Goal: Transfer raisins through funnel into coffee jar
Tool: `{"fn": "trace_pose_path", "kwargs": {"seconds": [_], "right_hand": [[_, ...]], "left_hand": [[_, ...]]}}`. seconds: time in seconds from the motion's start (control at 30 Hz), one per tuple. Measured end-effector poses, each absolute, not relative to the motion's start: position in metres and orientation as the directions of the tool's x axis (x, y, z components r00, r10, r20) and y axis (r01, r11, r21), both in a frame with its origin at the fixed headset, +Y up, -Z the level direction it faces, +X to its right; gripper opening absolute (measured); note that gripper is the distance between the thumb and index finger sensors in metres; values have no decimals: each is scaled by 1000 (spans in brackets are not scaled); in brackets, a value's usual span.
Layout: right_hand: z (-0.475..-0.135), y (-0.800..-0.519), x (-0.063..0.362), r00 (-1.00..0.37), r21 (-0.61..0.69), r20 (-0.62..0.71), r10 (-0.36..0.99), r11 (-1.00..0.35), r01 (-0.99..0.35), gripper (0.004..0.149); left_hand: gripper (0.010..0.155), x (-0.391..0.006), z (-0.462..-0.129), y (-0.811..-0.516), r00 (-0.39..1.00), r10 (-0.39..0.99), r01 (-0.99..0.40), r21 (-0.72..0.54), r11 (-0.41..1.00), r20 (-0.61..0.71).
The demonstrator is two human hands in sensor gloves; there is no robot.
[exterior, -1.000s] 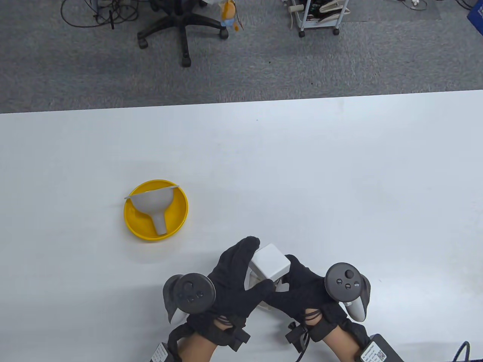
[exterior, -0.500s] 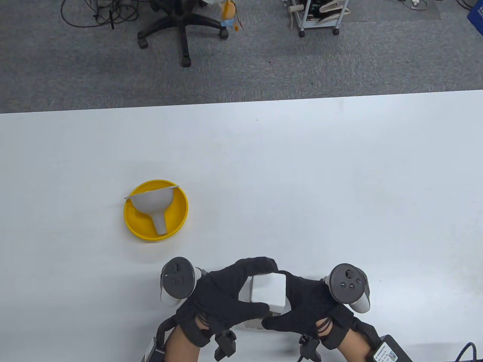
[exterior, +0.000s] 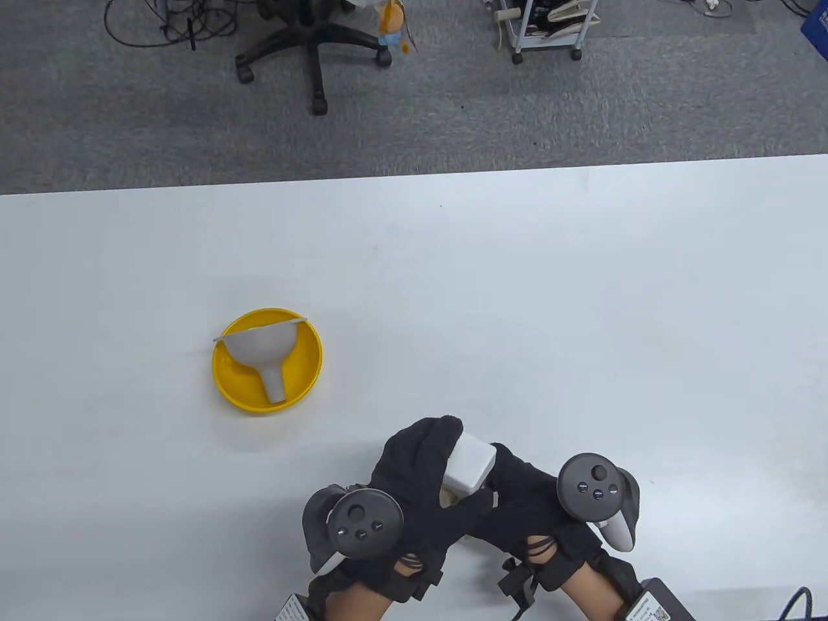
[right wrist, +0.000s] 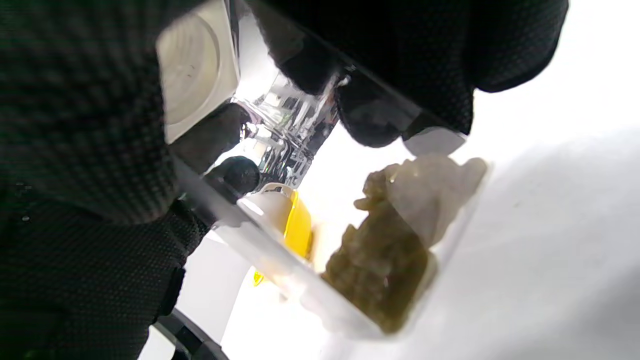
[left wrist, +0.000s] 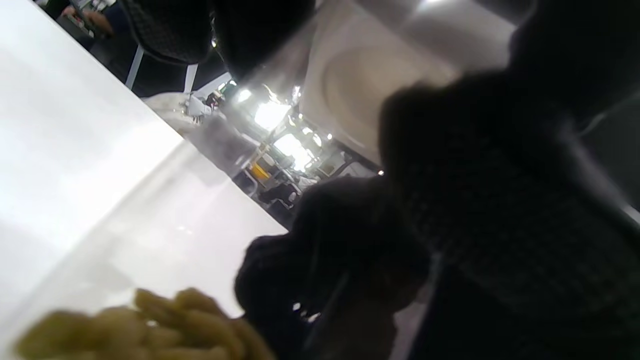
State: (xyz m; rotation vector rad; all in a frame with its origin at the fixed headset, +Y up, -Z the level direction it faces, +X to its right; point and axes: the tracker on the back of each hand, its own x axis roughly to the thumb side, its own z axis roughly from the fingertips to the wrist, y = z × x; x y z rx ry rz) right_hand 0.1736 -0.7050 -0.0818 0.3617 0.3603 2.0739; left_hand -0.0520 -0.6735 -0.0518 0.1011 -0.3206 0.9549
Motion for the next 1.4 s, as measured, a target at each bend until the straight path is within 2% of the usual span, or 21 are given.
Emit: {"fn": "trace_pose_path", "kwargs": {"seconds": [0.1, 0.13, 0.2, 0.27, 0.37, 0.47, 0.57, 0.73, 0.8, 1.0, 1.2, 1.27, 1.3, 1.37, 1.4], "right_hand": [[-85, -706, 176, -414, 457, 61, 908, -394, -797, 93], [-85, -706, 176, -346, 505, 16, 938, -306, -807, 93], [-84, -701, 174, -302, 563, -3, 953, -248, -788, 98], [-83, -699, 174, -317, 574, 22, 948, -272, -772, 104], [-82, -697, 176, -315, 570, 49, 948, -286, -770, 103], [-84, -697, 181, -348, 529, 80, 934, -336, -779, 101], [-86, -698, 184, -329, 507, 81, 941, -324, -799, 99], [-85, -694, 185, -328, 472, 108, 938, -339, -814, 98], [-83, -692, 185, -339, 445, 118, 933, -355, -822, 98], [-78, -689, 184, -346, 398, 133, 929, -370, -840, 96], [-74, -683, 186, -338, 336, 188, 922, -384, -860, 96], [-75, -681, 186, -359, 298, 191, 913, -403, -866, 96], [-78, -681, 188, -414, 298, 199, 888, -457, -838, 97], [-79, -684, 187, -375, 307, 176, 910, -413, -857, 97], [-80, -684, 185, -368, 336, 158, 916, -401, -852, 98]], "left_hand": [[89, -61, -56, -677, 418, 854, -880, -99, 466, 309], [89, -65, -61, -680, 326, 894, -910, -154, 385, 308], [90, -68, -68, -687, 163, 946, -931, -275, 242, 280], [89, -69, -72, -692, 89, 961, -922, -343, 179, 263], [87, -68, -76, -698, 54, 968, -902, -405, 152, 245], [82, -67, -81, -706, 67, 980, -870, -469, 149, 186], [78, -64, -82, -713, 50, 989, -866, -488, 112, 138], [87, -63, -81, -714, 63, 993, -872, -478, 106, 104], [85, -62, -80, -713, 48, 995, -861, -502, 85, 87], [74, -60, -83, -714, -9, 997, -844, -534, 36, 82], [71, -58, -85, -712, -50, 994, -861, -509, 7, 97], [73, -57, -88, -713, -38, 993, -878, -479, 21, 114], [73, -57, -91, -714, -27, 995, -875, -484, 24, 98], [77, -60, -93, -710, -3, 996, -851, -523, 43, 87], [78, -63, -93, -707, 49, 993, -853, -513, 98, 108]]}}
